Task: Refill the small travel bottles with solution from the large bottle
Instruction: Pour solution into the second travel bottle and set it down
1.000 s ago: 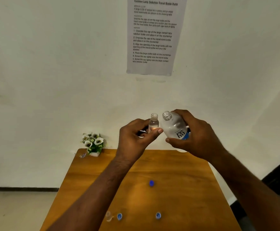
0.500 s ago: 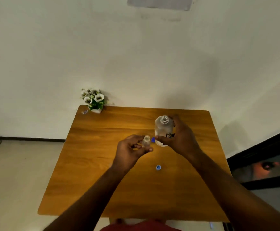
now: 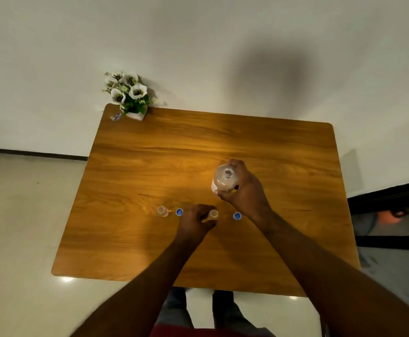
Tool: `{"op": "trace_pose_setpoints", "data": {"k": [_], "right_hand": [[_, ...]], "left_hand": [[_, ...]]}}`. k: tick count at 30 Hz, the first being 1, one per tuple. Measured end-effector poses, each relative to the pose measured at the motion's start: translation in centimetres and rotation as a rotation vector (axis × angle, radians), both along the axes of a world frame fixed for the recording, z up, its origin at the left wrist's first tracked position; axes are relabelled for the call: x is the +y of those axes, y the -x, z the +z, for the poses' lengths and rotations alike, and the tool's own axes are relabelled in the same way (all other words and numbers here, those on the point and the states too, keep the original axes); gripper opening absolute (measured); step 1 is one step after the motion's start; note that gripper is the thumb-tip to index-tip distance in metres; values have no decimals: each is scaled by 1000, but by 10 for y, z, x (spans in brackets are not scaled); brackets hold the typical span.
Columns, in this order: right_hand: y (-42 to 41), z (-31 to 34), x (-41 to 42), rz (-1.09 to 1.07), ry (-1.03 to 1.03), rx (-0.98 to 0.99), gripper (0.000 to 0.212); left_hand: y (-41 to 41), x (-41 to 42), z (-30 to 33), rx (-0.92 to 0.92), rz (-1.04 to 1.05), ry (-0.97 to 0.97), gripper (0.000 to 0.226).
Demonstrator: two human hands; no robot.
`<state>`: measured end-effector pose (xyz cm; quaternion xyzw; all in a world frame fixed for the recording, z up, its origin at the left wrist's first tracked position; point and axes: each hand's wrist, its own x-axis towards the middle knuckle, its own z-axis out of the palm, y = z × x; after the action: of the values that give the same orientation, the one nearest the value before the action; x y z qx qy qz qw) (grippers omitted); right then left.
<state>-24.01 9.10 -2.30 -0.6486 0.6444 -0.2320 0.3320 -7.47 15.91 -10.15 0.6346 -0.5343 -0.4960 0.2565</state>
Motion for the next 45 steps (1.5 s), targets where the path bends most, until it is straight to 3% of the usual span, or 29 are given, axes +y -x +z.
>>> {"op": "trace_pose_setpoints", "data": {"k": [19, 45], "right_hand": [[-7, -57, -10, 77, -19, -38, 83], [-20, -72, -39, 105, 10, -11, 86]], "left_hand": [[4, -4, -32, -62, -46, 96, 33], [2, -3, -38, -87, -68, 117, 35]]}}
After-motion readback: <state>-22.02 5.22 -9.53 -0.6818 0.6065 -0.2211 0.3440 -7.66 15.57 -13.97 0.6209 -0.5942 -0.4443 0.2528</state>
